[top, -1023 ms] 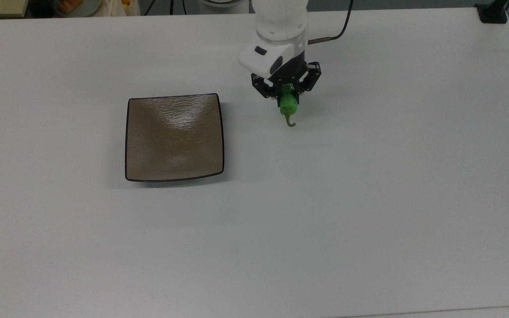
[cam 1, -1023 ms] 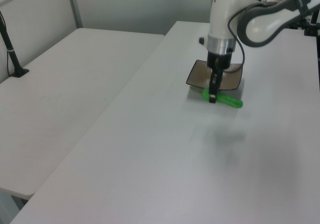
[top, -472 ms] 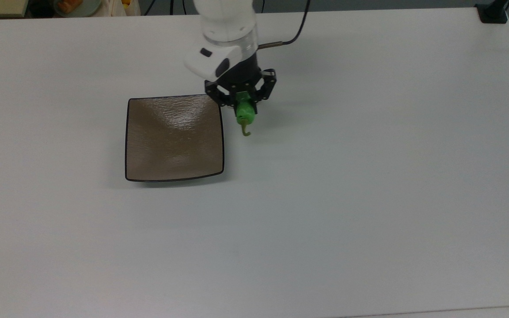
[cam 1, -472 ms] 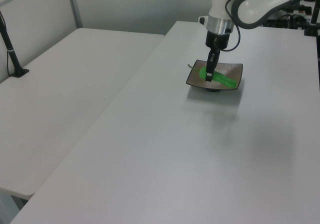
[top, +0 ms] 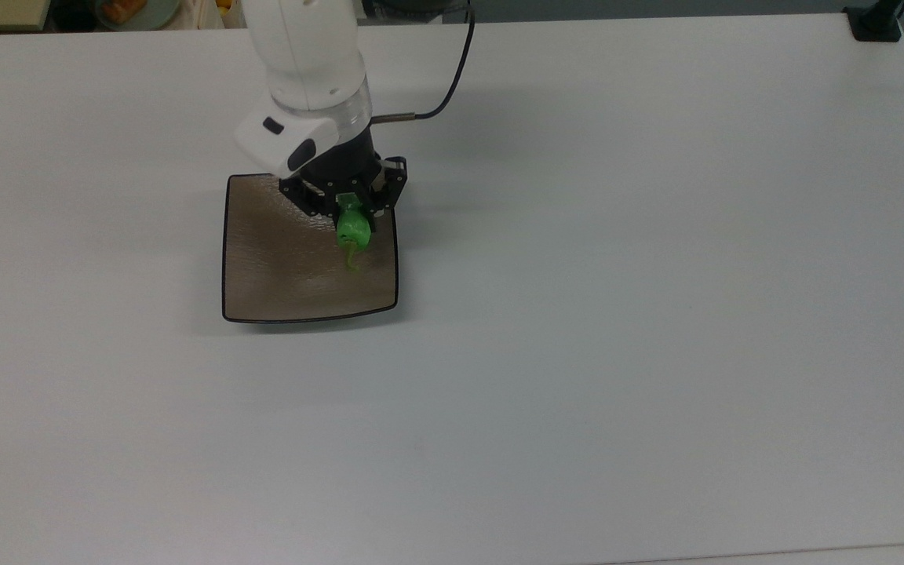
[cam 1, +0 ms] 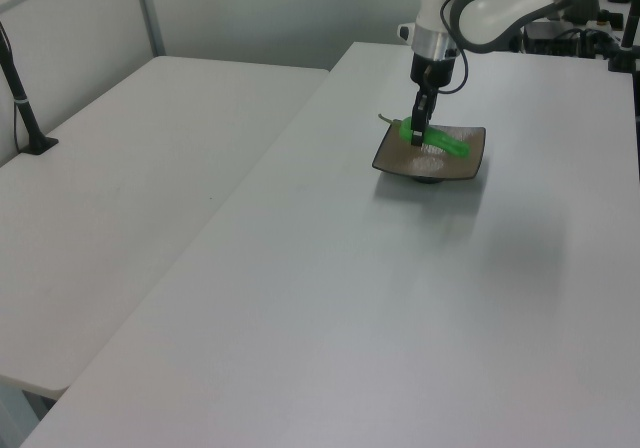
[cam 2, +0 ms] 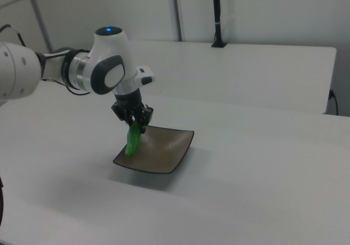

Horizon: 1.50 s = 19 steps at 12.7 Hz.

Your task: Chili peppers are placed on a ceramic plate

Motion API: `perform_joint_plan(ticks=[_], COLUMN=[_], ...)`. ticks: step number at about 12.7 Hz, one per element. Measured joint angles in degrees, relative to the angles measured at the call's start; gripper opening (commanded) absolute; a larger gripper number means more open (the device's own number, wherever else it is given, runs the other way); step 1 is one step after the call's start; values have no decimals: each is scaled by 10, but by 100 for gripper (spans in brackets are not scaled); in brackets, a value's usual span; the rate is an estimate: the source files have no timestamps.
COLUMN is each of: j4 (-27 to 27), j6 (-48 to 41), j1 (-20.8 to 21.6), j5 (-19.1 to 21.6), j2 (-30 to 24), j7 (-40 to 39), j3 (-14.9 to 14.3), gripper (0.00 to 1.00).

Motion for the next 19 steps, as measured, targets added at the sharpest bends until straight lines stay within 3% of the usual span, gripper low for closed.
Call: perform_joint_plan(ticks=[9,11,13,19], j4=[32,36,41,49], j6=[41,36,-7,-213], j1=[-3,-2,1,10], j5=[-3,-3,-3,-3], j2=[24,22,11,-70], j7=[1,52,99,113], j3=[0,0,2,3], gripper=[100,100,100,100])
